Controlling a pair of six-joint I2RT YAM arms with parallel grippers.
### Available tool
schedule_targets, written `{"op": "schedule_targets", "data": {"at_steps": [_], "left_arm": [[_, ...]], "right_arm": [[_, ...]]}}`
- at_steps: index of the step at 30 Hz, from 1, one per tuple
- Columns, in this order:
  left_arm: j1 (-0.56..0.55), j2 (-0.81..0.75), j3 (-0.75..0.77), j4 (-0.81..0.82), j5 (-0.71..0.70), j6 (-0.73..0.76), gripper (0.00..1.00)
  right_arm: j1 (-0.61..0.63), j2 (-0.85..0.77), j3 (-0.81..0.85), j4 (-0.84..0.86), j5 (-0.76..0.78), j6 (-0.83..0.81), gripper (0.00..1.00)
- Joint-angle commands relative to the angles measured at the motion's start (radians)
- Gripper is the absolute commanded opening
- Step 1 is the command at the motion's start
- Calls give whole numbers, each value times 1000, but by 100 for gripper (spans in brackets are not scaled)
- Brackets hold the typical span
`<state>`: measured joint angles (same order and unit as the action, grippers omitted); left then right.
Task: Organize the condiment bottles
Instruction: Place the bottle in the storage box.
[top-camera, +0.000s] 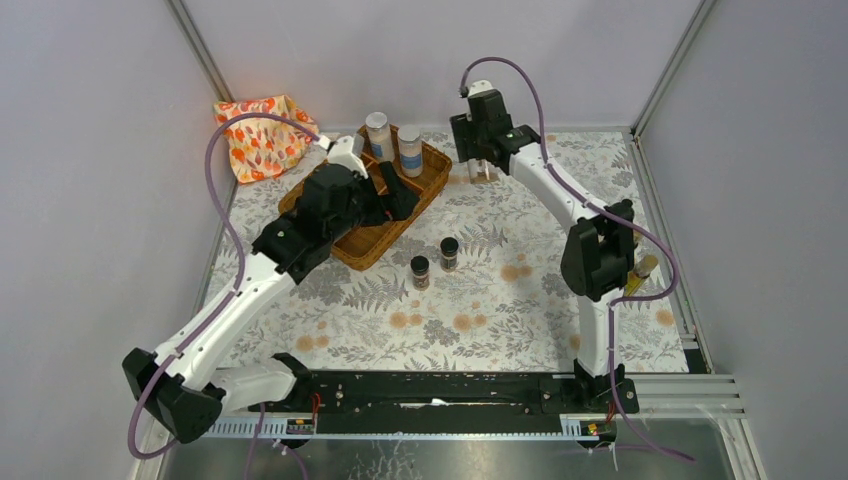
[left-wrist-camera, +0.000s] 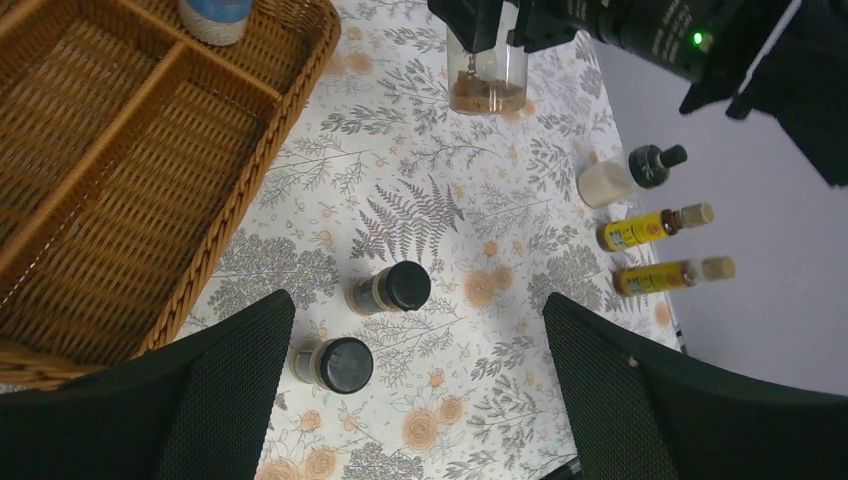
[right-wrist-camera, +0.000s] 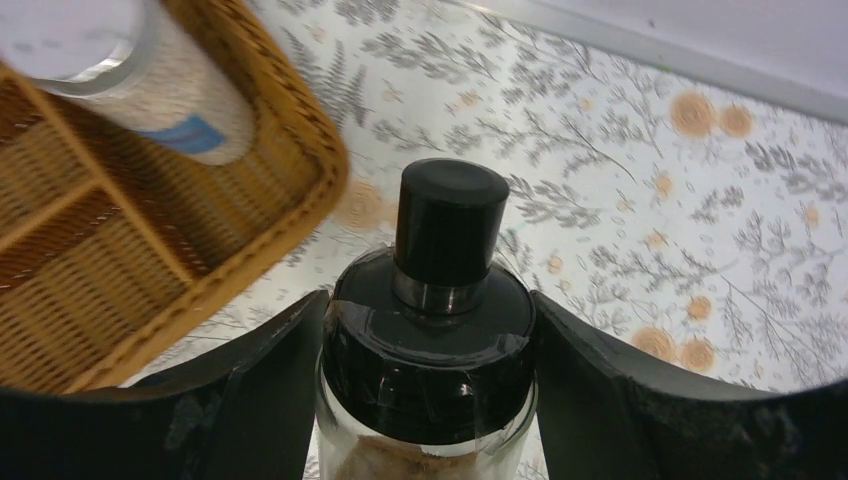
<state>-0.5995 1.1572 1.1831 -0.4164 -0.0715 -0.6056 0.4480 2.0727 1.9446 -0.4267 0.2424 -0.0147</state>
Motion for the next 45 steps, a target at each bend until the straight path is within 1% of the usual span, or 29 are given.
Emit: {"op": "schedule_targets", "data": {"at_steps": [1,9,13,17,20,25,33,36,41,45], "left_arm": [[35,-48,21,-55,-23,-93,99],[108,-98,2,-77,7,-209,99],[154,-109,-8,-62,39,-244,99],[208,-118,-29,-40,97,-274,99],[238,-123,-48,-25,113,-288,99],[266,-122,-77,7,126,-297,99],[313,-134,-120,39,159,-305,99],[325,-144,-139,40,163,-308,99],[341,-156,-167,39,170,-307,99],[351,-175,-201,60,185,-301,99]], "right_arm": [[57,-78,-7,126,-30,-42,0],[175,-31,-1,234,-71,-79,0],[204,1,-4,299,-112,-79,0],[216,42,0,364,-159,-73,0],[223,80,15,398,-196,-74,0],[235,160,70,419,-240,-81,0],[262,287,216,419,-302,-100,0],[265,315,253,458,-318,-96,0],[264,355,291,474,-347,-81,0],[267,369,284,496,-361,-84,0]]}}
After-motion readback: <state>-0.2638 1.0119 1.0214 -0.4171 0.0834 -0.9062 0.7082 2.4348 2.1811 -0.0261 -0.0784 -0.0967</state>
